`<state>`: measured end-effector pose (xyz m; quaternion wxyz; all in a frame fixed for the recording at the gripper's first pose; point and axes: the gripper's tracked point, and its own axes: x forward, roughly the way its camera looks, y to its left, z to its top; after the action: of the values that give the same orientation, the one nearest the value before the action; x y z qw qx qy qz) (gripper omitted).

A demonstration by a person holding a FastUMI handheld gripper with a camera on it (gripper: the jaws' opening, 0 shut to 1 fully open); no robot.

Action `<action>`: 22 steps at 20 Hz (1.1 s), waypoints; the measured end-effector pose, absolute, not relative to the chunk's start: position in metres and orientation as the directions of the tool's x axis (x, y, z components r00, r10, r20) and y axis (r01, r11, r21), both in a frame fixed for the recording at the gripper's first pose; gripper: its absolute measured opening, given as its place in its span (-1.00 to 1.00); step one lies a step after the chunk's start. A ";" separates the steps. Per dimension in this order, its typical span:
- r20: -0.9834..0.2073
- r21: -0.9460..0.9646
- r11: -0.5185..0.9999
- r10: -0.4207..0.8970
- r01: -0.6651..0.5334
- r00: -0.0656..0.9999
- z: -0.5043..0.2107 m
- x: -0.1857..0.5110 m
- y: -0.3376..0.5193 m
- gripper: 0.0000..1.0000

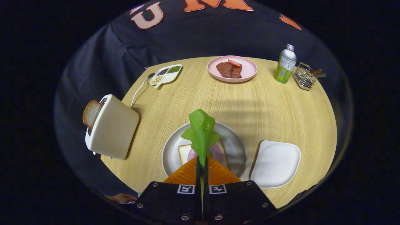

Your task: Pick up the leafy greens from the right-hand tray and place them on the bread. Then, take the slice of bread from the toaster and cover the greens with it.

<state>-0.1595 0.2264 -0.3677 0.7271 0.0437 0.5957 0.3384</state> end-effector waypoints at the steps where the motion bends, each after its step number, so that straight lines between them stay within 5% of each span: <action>1: -0.835 0.473 0.758 0.548 -0.450 0.045 -0.367 -0.166 0.233 -0.95; 15: -0.886 0.397 0.750 0.464 -0.530 -0.007 -0.392 -0.190 0.251 -0.89; 22: -0.910 0.308 0.775 0.409 -0.552 0.066 -0.402 -0.173 0.234 -0.47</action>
<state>-0.1730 0.2342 -0.4016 0.7276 -0.0599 0.5983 0.3301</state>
